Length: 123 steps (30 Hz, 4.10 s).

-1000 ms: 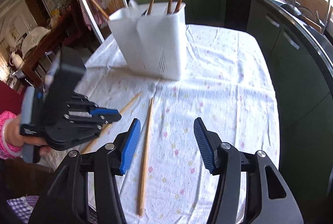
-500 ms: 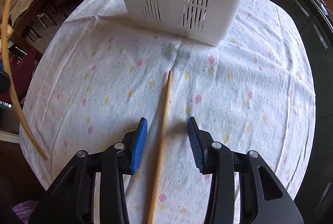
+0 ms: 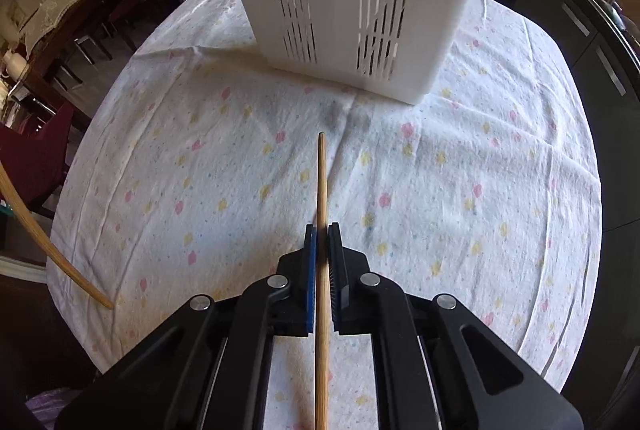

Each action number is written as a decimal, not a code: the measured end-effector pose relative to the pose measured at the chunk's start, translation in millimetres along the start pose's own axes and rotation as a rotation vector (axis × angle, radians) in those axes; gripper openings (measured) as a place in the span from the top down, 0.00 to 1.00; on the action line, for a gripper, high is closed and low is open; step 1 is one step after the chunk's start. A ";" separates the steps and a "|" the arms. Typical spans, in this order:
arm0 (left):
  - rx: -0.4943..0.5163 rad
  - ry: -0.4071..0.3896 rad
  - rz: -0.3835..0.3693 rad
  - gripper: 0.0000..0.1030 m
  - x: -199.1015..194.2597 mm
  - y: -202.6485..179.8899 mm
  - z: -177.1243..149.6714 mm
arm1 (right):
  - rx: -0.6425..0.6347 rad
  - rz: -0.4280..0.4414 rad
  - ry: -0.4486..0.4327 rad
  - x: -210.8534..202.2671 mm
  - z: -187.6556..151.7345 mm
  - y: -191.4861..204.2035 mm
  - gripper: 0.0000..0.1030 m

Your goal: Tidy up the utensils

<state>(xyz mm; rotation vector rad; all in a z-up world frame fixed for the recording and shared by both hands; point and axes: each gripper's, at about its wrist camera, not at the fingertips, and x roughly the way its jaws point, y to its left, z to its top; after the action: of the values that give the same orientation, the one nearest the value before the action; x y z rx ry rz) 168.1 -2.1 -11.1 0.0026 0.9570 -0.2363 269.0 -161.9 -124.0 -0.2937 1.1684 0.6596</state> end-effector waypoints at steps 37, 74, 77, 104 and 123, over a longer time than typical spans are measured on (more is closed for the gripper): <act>-0.053 -0.166 0.170 0.90 -3.5 11.1 176.4 | 0.132 0.131 -0.389 -163.8 -54.9 -62.7 0.94; -0.114 -0.384 -0.043 0.44 -90.9 18.9 -4.9 | 0.095 -0.033 -0.580 -134.4 124.7 -28.6 0.69; -0.109 -0.384 -0.042 0.43 -88.6 16.0 -5.8 | 0.089 -0.032 -0.655 -157.4 106.2 -24.5 0.62; -0.071 -0.560 0.160 0.07 -85.5 -30.6 -63.7 | 0.053 -0.155 -0.972 -208.7 -207.2 1.6 0.04; -0.123 -0.598 0.300 0.07 -96.8 -33.0 -100.4 | 0.032 -0.194 -1.009 -213.0 -238.8 30.9 0.04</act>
<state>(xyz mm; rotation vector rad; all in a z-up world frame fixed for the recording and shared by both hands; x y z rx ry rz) 26.8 -4.4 12.6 -0.0349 0.3653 0.1009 20.8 -335.5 -16.2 -0.0188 0.1798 0.5069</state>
